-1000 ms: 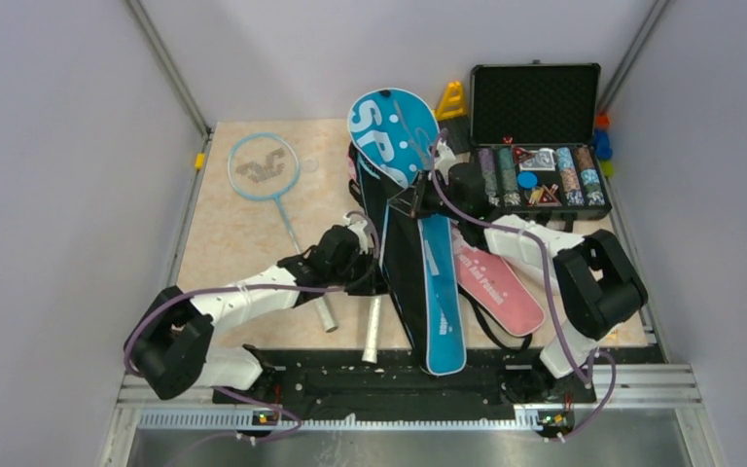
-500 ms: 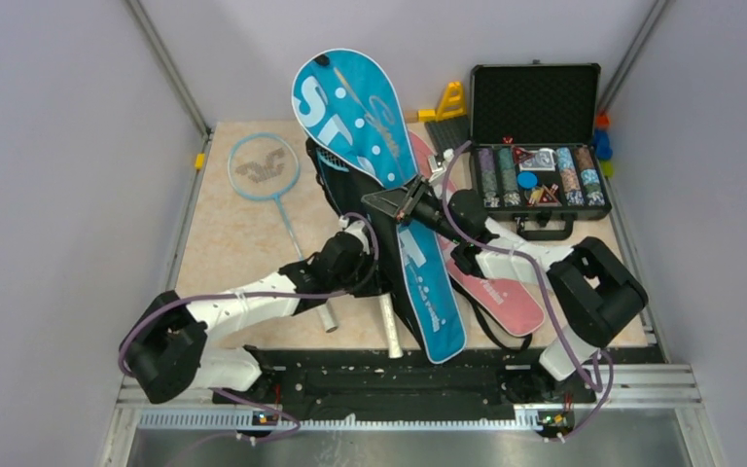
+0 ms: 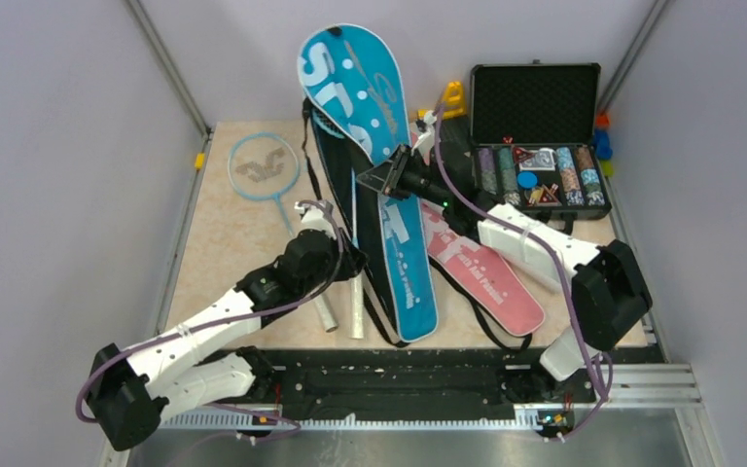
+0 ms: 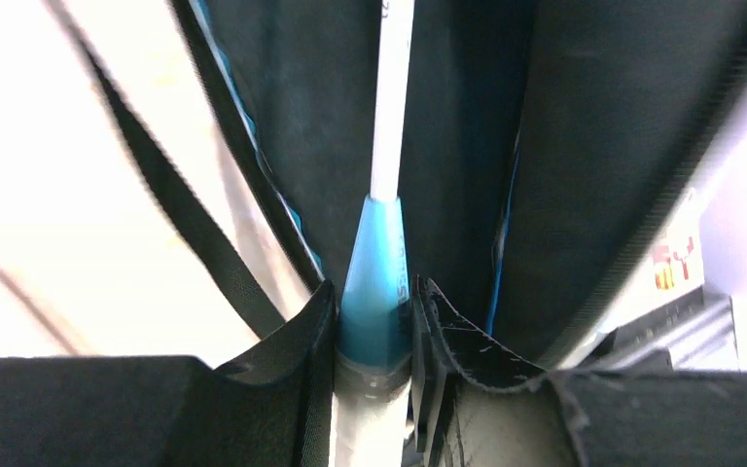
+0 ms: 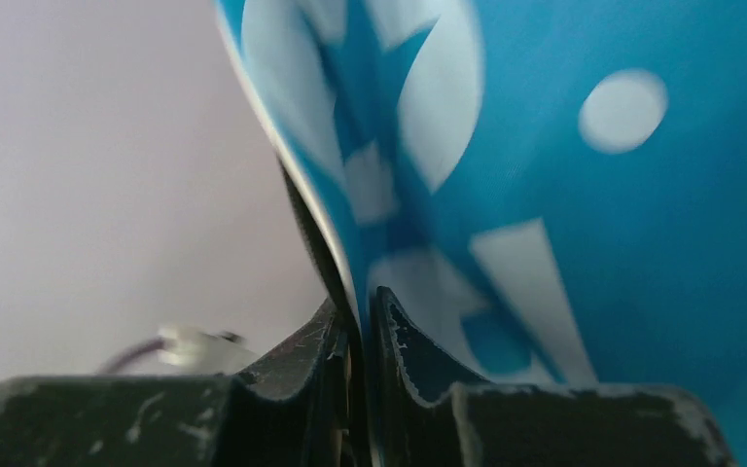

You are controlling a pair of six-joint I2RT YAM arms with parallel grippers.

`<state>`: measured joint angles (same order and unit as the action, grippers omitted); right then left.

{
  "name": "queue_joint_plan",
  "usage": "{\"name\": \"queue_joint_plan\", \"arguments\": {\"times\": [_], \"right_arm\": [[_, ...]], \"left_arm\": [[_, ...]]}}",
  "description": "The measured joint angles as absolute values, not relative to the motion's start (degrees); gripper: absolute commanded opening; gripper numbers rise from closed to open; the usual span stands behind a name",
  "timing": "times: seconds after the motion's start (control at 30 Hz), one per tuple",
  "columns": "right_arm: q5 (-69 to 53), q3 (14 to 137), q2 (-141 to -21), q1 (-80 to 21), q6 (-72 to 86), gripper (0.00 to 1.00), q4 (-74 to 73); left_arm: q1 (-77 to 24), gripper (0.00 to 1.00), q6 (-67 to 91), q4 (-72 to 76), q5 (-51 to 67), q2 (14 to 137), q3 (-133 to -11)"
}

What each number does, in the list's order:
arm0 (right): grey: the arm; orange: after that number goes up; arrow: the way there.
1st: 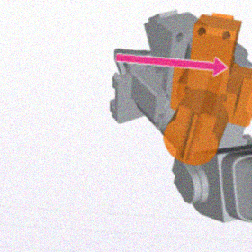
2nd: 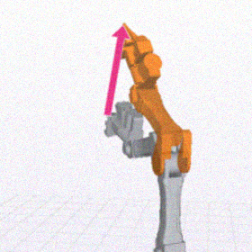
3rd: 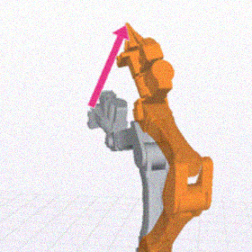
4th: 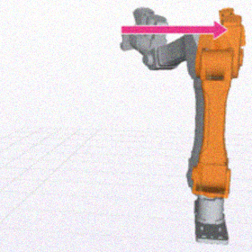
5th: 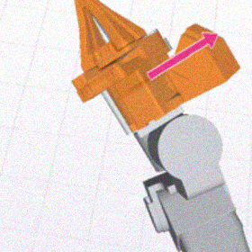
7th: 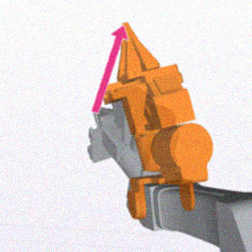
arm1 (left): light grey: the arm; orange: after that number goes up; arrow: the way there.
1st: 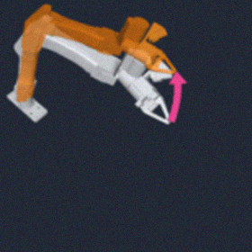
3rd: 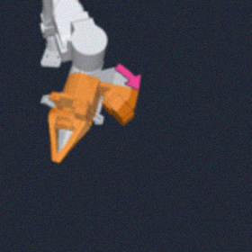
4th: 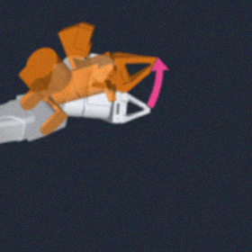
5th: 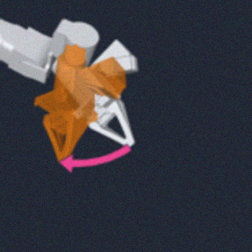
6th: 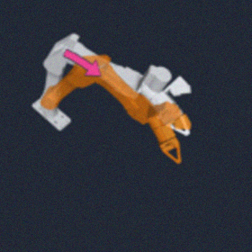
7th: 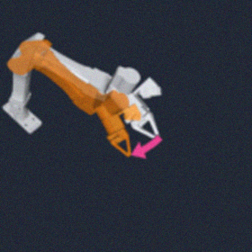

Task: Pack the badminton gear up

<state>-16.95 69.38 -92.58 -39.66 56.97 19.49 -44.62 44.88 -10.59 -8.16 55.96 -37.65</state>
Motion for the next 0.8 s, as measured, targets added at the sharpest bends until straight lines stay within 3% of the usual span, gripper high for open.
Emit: {"name": "queue_joint_plan", "arguments": {"times": [0.3, 0.4, 0.8], "right_arm": [[-7.9, 69.7, -93.9, -44.9, 40.4, 0.46, -7.6], [0.8, 70.0, -94.8, -49.2, 36.2, 0.53, -14.8], [26.2, 71.0, -95.0, -61.1, 29.6, 0.59, -26.1]], "left_arm": [[-42.6, 0.00, 47.5, -9.0, -20.1, 58.8, -39.6], [-42.5, 0.00, 47.8, -7.8, -21.8, 61.7, -40.2], [-42.6, 0.00, 48.1, -4.3, -22.8, 68.0, -41.5]]}}
